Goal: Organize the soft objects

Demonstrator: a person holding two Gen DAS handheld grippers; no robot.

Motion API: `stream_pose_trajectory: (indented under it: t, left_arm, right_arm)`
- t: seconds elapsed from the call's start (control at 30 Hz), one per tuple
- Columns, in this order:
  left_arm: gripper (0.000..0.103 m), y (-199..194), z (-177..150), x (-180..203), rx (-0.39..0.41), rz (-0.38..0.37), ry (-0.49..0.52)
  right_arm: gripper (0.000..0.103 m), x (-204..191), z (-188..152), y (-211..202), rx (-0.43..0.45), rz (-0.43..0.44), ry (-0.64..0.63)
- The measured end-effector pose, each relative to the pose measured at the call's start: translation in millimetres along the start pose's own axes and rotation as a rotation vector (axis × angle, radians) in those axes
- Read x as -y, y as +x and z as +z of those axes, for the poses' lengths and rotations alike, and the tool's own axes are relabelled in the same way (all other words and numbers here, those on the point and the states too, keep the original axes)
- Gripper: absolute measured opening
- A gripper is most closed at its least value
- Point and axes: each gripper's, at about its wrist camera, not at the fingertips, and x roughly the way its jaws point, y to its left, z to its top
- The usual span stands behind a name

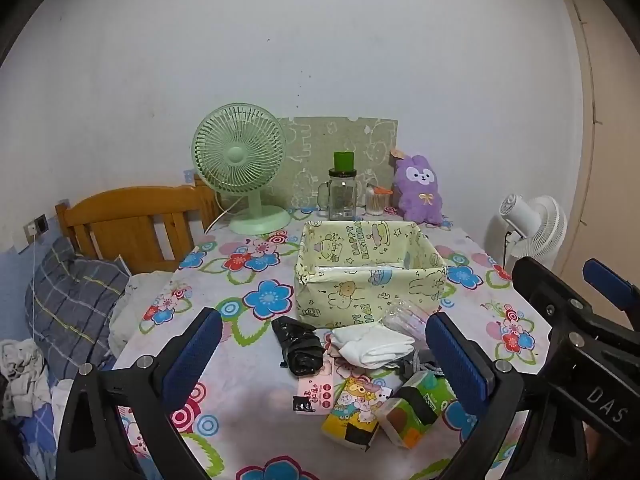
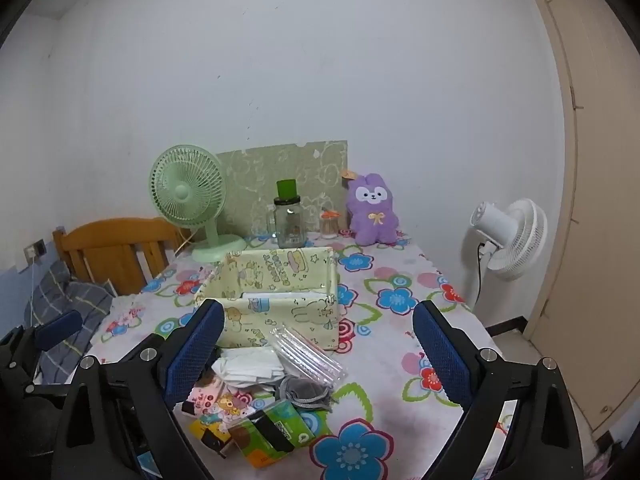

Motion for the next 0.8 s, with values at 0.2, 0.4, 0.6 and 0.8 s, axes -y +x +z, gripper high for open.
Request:
stream_pose_trajectory:
  t: [0.2,0.4,0.6,0.8]
  left_arm:
    - [0.101,10,6,3,-0.026,-0.006,-0.003]
    - [0.101,4,0,1,0.019,-0.01,-0.015]
    - [0.101,5,3,3,0.008,-0.01,-0.008]
    - [0.101,5,3,0,0.013,-0.006,-0.012]
  right_arm:
    - [0.097,-3,0,3,-0.037,0.018,0.006]
    - [0.097,5,0,-4,-0.001,0.02,0.053]
    - [0.097,3,-1,3,-0.018,0.022,0.052]
    - [0.097,3,-2,4,-0.022,0.021,0.05]
